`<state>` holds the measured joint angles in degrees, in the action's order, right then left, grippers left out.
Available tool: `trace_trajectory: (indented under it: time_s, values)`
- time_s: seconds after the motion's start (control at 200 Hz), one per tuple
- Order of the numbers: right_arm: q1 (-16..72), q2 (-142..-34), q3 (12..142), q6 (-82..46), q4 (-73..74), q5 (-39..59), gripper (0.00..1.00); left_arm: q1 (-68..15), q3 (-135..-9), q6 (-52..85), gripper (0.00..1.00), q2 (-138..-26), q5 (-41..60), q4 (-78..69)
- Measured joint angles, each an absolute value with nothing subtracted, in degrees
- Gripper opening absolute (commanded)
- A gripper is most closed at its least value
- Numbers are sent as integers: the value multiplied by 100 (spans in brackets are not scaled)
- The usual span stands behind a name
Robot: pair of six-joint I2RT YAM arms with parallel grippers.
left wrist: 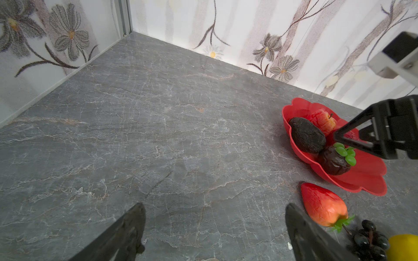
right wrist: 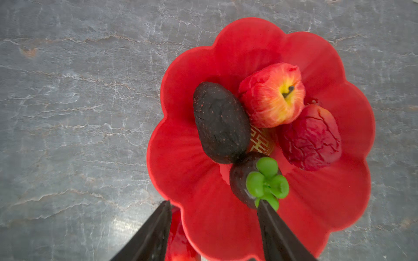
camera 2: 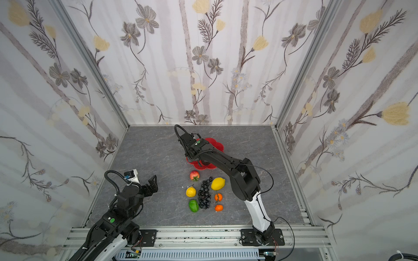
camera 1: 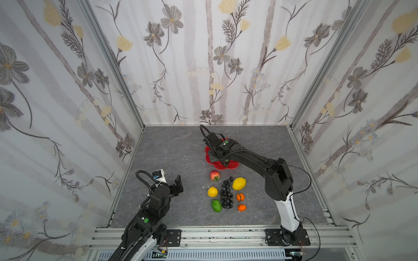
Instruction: Place and organize the fake fruits in the fruit bowl
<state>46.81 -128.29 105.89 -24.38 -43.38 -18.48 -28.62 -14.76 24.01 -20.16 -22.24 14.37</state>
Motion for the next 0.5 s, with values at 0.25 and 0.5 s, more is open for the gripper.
trace_trajectory:
  time_s: [0.25, 0.5]
  values:
    - [4685, -11155, 8809, -2443, -3861, -1667, 64, -2862, -1509, 2403, 97, -2563, -1981, 1188]
    - [4611, -9640, 6917, -2554, -3330, -1527, 67, -2862, -1695, 2521, 96, -3704, -1492, 773]
